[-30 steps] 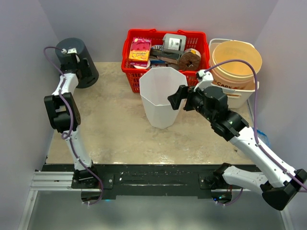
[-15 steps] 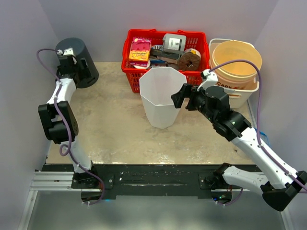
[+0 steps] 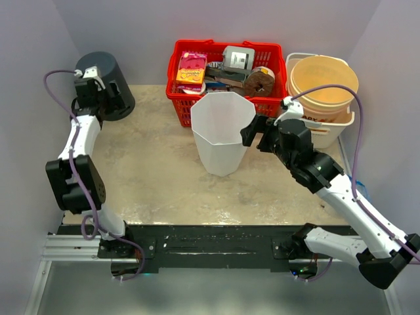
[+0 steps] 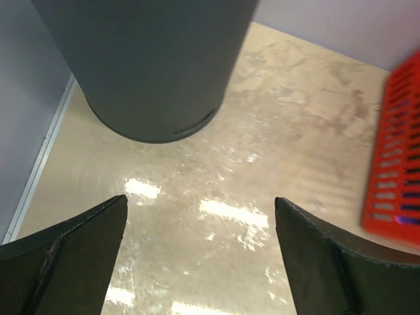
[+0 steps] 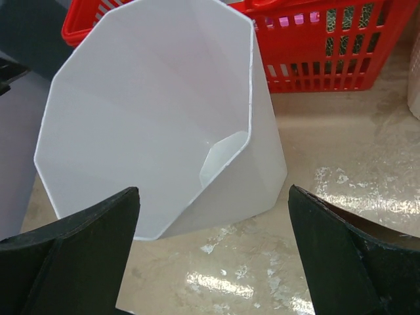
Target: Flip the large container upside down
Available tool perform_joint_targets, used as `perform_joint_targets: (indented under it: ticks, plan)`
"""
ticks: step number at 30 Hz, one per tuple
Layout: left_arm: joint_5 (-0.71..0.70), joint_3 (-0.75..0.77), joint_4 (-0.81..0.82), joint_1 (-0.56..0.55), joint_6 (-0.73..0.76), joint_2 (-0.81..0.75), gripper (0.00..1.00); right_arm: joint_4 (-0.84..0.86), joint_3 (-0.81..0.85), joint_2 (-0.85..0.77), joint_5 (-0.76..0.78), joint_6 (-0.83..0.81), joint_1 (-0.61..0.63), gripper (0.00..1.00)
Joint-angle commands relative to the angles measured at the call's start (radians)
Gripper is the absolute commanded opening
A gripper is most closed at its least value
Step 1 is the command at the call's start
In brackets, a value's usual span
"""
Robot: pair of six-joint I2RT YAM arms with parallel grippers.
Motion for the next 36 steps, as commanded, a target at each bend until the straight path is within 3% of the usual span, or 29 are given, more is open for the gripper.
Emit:
perform_joint_targets:
  ticks: [1, 8, 15, 20, 24, 30, 32, 36]
  plan:
    - [0.115, -0.092, 0.052, 0.004, -0.050, -0.195, 0.97, 0.014, 0.044, 0.025, 0.072, 0.058, -0.012, 0.99]
    - [0.197, -0.241, 0.110, -0.081, -0.054, -0.372, 0.95, 0.057, 0.060, 0.117, 0.025, 0.105, -0.026, 0.94]
    - [0.172, -0.367, 0.089, -0.178, -0.027, -0.476, 0.94, 0.071, 0.053, 0.142, 0.017, 0.119, -0.027, 0.71]
    - [0.192, -0.455, 0.098, -0.181, -0.021, -0.512, 0.94, 0.056, 0.050, 0.154, 0.011, 0.130, -0.026, 0.60]
    - [0.211, -0.527, 0.113, -0.184, -0.024, -0.542, 0.93, 0.059, 0.044, 0.159, 0.014, 0.147, -0.026, 0.45]
    - [0.224, -0.599, 0.127, -0.186, -0.020, -0.581, 0.93, 0.042, 0.079, 0.177, 0.031, 0.138, -0.026, 0.34]
    - [0.221, -0.614, 0.127, -0.186, -0.018, -0.591, 0.93, 0.040, 0.096, 0.187, 0.029, 0.116, -0.026, 0.21]
    - [0.226, -0.623, 0.126, -0.186, -0.017, -0.618, 0.93, 0.031, 0.159, 0.208, 0.000, 0.055, -0.027, 0.09]
